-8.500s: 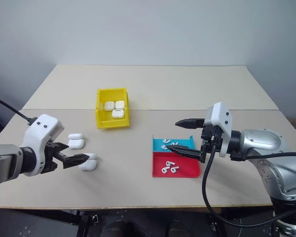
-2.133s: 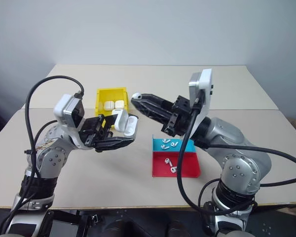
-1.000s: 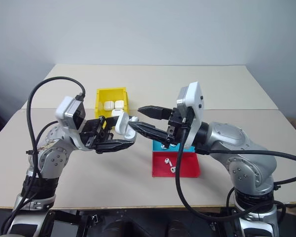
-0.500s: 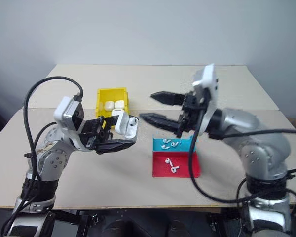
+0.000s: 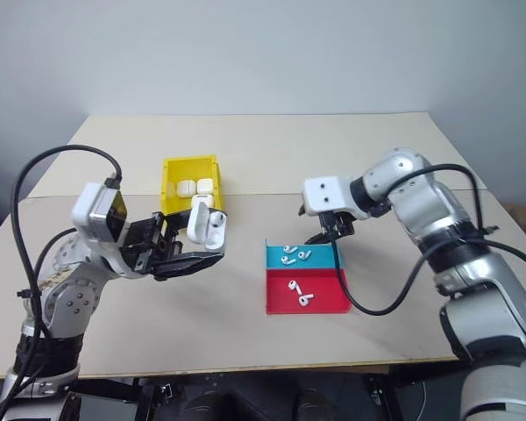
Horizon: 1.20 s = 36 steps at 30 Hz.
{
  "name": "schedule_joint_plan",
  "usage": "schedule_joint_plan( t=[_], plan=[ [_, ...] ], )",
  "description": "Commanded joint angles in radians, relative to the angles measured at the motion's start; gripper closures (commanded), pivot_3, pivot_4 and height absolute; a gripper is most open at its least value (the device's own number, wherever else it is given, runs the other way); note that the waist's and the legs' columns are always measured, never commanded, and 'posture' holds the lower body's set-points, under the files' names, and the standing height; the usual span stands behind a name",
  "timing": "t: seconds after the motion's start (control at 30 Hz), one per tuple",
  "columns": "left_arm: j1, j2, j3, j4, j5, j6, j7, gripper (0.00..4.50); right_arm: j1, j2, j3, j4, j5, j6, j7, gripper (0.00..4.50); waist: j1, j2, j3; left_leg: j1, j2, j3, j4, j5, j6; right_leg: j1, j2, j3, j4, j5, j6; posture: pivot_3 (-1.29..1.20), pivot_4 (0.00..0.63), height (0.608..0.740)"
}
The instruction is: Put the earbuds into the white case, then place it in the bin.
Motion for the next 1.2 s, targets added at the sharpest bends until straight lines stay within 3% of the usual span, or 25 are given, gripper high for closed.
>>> schedule_joint_plan(
  t=[0.03, 0.4, 1.13, 1.2],
  plan=[
    [0.02, 0.005, 0.028, -0.058, -0.021, -0.013, 0.022, 1.68, -0.079, 0.056, 0.041, 0.194, -0.097, -0.217, 0.077, 2.09, 0.001, 0.0, 0.0, 0.0, 0.0, 0.0, 0.0, 0.0, 0.0, 0.0, 0.0, 0.0, 0.0, 0.0, 0.0, 0.0, 0.15, 0.74],
    [0.079, 0.016, 0.059, -0.127, -0.026, -0.015, 0.076, 1.68, -0.173, 0.23, 0.079, 0.536, -0.3, -0.46, -0.006, 2.09, 0.002, 0.001, 0.0, 0.0, 0.001, 0.0, 0.0, 0.001, -0.002, 0.0, 0.0, -0.001, 0.001, 0.0, 0.0, 0.0, 0.15, 0.74],
    [0.109, 0.043, 0.064, -0.166, -0.047, -0.017, 0.116, 1.68, -0.142, 0.285, 0.058, 0.628, -0.394, -0.485, -0.074, 2.09, 0.0, 0.001, 0.0, 0.003, 0.002, 0.0, 0.0, 0.001, -0.002, 0.002, 0.001, 0.0, 0.003, 0.0, -0.001, 0.0, 0.15, 0.74],
    [0.111, 0.044, 0.064, -0.169, -0.047, -0.018, 0.117, 1.68, -0.138, 0.289, 0.05, 0.63, -0.391, -0.484, -0.064, 2.47, -0.001, 0.001, 0.0, 0.003, 0.002, 0.0, 0.0, 0.001, -0.002, 0.002, 0.001, 0.0, 0.003, 0.0, -0.001, 0.0, 0.15, 0.74]
  ],
)
